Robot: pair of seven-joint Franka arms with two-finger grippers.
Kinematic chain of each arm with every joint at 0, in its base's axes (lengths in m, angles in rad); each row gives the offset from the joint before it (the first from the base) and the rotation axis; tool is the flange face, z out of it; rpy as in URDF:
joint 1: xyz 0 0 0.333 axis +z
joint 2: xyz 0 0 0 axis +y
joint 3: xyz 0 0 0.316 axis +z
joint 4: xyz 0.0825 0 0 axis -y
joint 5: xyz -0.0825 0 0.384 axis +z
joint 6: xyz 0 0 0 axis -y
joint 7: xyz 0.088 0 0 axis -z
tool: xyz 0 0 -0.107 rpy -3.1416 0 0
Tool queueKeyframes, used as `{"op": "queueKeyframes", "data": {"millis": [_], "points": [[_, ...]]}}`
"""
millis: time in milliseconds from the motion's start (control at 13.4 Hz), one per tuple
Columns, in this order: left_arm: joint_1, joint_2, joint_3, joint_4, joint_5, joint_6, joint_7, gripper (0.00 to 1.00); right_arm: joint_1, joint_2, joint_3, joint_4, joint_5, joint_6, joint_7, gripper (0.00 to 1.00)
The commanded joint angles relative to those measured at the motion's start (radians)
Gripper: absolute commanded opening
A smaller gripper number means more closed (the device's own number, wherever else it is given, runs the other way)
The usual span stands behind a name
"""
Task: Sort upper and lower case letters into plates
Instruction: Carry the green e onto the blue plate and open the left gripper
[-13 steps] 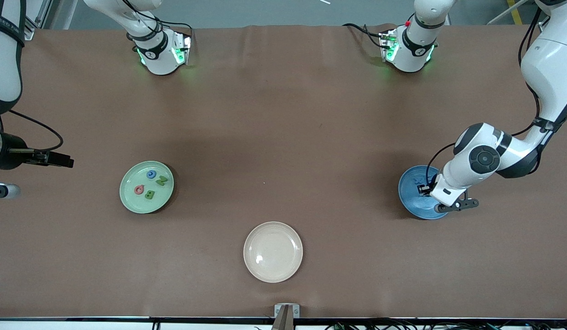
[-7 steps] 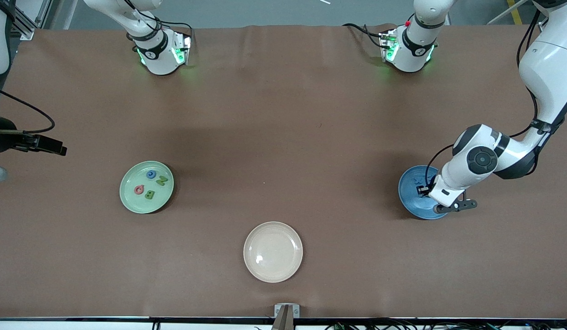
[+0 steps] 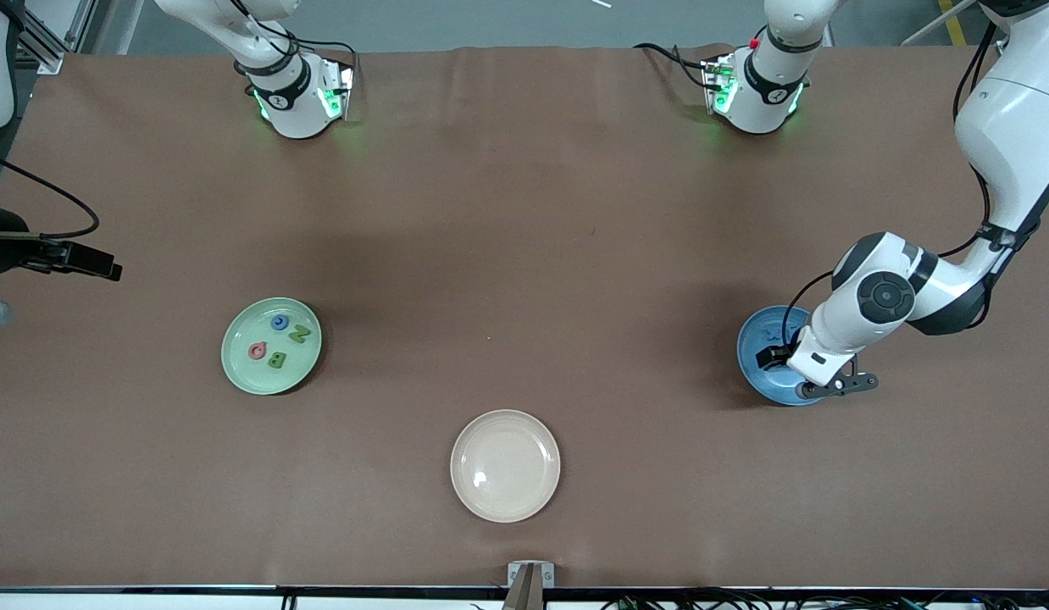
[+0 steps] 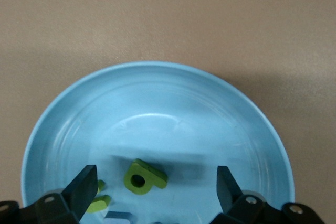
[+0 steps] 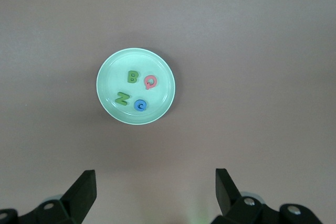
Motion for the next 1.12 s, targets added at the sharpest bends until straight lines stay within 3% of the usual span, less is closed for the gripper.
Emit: {"op": "queueKeyframes", "data": {"millis": [0,149,299,523,821,1045], "points": [[0.011,-0.023,-0.002,0.005,0.006,-0.004,0.016,1.00,-0.016,-0.065,0.013,-0.051,0.014,0.015,-0.009,1.00],[-0.006,-0.069,-0.002,0.012,-0.075,-0.015,0.056,1.00,-0.016,-0.082,0.013,-0.054,0.014,0.015,-0.009,1.00],[-0.027,-0.150,0.023,0.012,-0.280,-0.017,0.216,1.00,-0.016,-0.119,0.013,-0.091,0.014,0.022,-0.009,1.00],[-0.200,-0.308,0.235,0.003,-0.589,-0.026,0.443,1.00,-0.016,-0.206,0.011,-0.172,0.017,0.032,-0.009,1.00],[-0.354,-0.412,0.412,0.000,-0.836,-0.087,0.614,1.00,-0.017,-0.263,0.008,-0.200,0.017,0.031,-0.009,1.00],[-0.524,-0.474,0.631,0.003,-1.019,-0.176,0.775,1.00,-0.017,-0.265,0.008,-0.201,0.015,0.034,-0.010,1.00]]}}
